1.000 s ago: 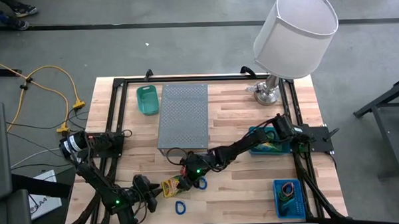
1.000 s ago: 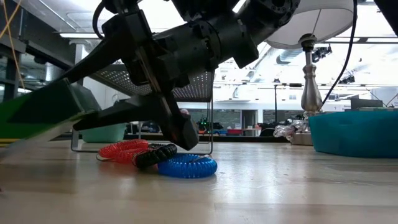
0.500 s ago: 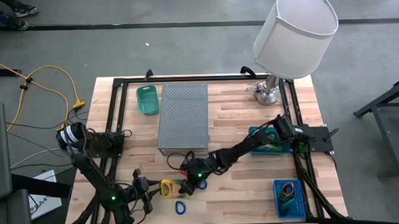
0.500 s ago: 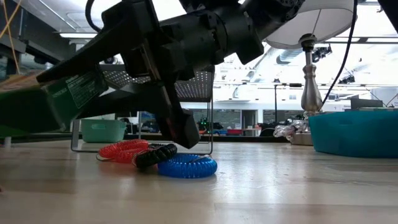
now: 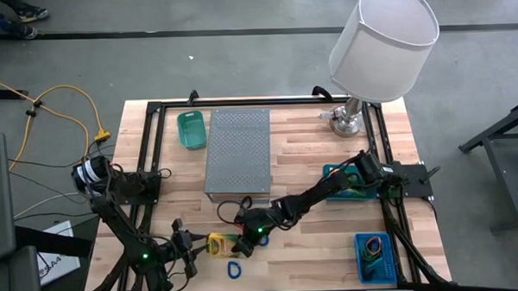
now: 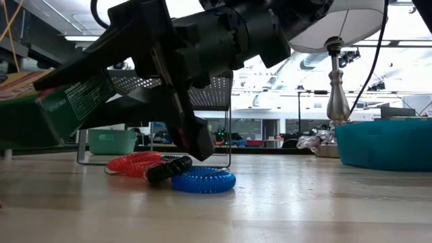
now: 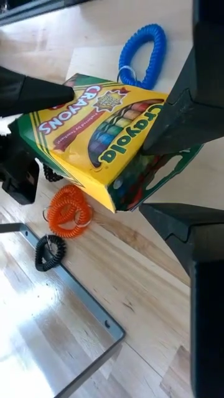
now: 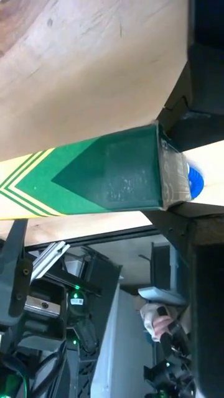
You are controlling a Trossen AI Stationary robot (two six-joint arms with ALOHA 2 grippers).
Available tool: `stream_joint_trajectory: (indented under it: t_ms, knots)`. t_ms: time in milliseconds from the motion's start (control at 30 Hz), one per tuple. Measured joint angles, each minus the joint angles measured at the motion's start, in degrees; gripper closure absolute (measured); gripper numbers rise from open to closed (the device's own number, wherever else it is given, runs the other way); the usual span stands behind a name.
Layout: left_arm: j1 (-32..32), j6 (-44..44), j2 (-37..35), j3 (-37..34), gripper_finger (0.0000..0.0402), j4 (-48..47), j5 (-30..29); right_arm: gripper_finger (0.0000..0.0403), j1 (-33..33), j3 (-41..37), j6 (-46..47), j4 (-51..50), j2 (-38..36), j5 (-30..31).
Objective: Pick & Place Office Desk Supplies
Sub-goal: Put the crayon box into the blue bin
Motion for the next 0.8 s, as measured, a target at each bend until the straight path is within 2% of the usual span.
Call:
stream_joint_trajectory:
  t_ms: [267, 500, 800]
  knots:
    - [-0.35, 0.08, -0.11, 0.22, 0.0270, -1.11, -0.02, 0.0298, 0.98, 0.00, -1.26, 0.66, -0.25, 0.84]
    - [0.20, -8.31, -0.17, 0.33, 0.0270, -5.52, 1.80, 0.0298, 1.64, -0.03, -2.01, -0.23, -1.36, 3.37]
    - [0.16, -8.90, -0.17, 0.31, 0.0270, -6.48, 3.07, 0.0298, 2.02, 0.00, -4.28, -2.58, -3.71, 5.27]
